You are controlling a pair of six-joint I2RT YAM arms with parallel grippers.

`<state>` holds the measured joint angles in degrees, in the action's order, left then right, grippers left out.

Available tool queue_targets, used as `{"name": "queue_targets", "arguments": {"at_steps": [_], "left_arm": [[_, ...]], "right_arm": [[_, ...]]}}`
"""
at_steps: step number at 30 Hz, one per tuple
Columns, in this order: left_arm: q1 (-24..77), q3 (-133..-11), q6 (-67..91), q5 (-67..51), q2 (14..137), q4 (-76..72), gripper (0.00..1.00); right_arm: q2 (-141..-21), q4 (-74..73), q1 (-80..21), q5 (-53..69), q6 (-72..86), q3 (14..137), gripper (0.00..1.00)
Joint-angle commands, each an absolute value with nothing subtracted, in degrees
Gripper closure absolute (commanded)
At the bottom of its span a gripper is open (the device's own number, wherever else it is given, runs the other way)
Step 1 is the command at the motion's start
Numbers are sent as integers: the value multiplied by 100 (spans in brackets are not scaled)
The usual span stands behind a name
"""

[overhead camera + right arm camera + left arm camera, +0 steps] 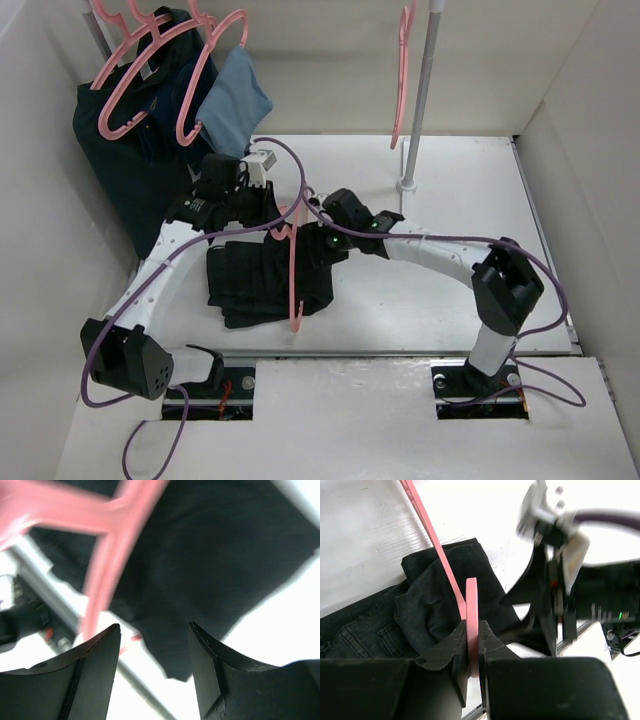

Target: Place the trousers on the hanger

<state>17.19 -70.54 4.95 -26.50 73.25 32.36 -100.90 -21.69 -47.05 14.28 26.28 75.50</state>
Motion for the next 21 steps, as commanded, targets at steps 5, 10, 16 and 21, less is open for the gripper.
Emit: {"name": "queue_targets", "arguments": {"at_steps": [5,10,16,21], "left_arm": [[1749,-7427,431,-2742,7356,2848,100],[1749,-7322,431,-2663,7233,2848,100],[1749,-7374,431,-2663,7233,2848,100],[1749,-7374,483,-2961,7286,2795,100]], "right_arm": [[-10424,-1258,-4922,2363,3181,8068,40],[-10424,-1309,-4922,2346,3182,8068,40],[-10529,-1380,-4922,2452,3243,8244,42],[-10748,-1450,-4808,2232,3507,8551,39]]}}
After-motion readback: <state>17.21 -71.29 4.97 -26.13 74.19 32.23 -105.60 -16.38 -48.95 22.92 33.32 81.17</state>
